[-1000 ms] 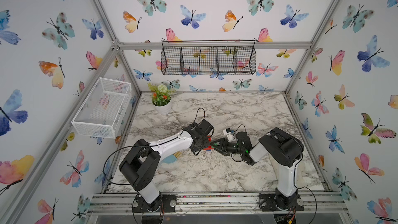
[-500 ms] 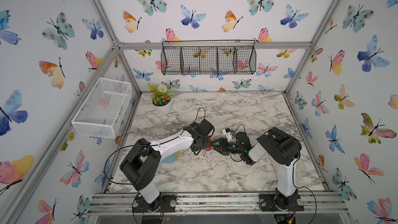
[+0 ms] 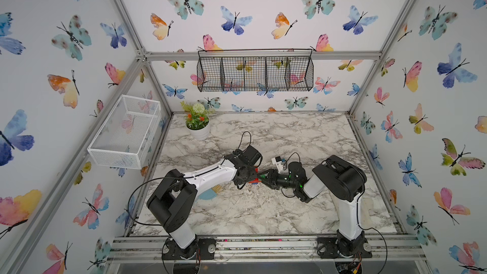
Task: Assemble the letter v with lego
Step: Assemble the lego brick with the lego brick.
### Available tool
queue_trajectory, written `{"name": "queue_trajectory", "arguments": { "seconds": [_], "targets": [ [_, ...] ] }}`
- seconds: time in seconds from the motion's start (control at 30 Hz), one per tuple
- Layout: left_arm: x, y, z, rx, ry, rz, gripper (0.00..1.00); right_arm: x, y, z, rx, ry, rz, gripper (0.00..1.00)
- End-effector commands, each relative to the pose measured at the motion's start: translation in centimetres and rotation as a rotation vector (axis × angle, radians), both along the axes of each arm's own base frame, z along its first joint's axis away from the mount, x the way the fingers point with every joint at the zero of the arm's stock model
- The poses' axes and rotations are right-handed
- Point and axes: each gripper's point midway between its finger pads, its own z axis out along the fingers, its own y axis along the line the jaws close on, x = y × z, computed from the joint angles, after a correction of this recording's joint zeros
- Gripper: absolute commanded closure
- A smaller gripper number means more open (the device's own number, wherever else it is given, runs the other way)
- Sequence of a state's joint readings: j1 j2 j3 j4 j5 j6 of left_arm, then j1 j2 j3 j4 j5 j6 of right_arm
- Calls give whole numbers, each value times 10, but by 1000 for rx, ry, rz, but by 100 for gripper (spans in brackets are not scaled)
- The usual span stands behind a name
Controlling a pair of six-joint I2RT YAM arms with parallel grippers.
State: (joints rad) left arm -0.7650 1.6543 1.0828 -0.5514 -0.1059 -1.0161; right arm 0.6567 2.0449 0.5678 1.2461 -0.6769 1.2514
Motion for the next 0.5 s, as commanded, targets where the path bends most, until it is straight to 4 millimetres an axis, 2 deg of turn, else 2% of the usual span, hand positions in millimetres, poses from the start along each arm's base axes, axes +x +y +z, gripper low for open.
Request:
{"name": "queue_trajectory", "arguments": {
  "seconds": [0.0,0.2,0.47],
  "targets": [
    [-3,3,-9,17,28,-7,79,-2,0,-12,-23,25,-10,52],
    [-1,4,-6,12,19,-8,79,-2,-1,-13,-35,20,-15,57],
    [8,5,10,24,-47,-50,78,-2,-2,-17,-56,13,-15,60]
  ]
}}
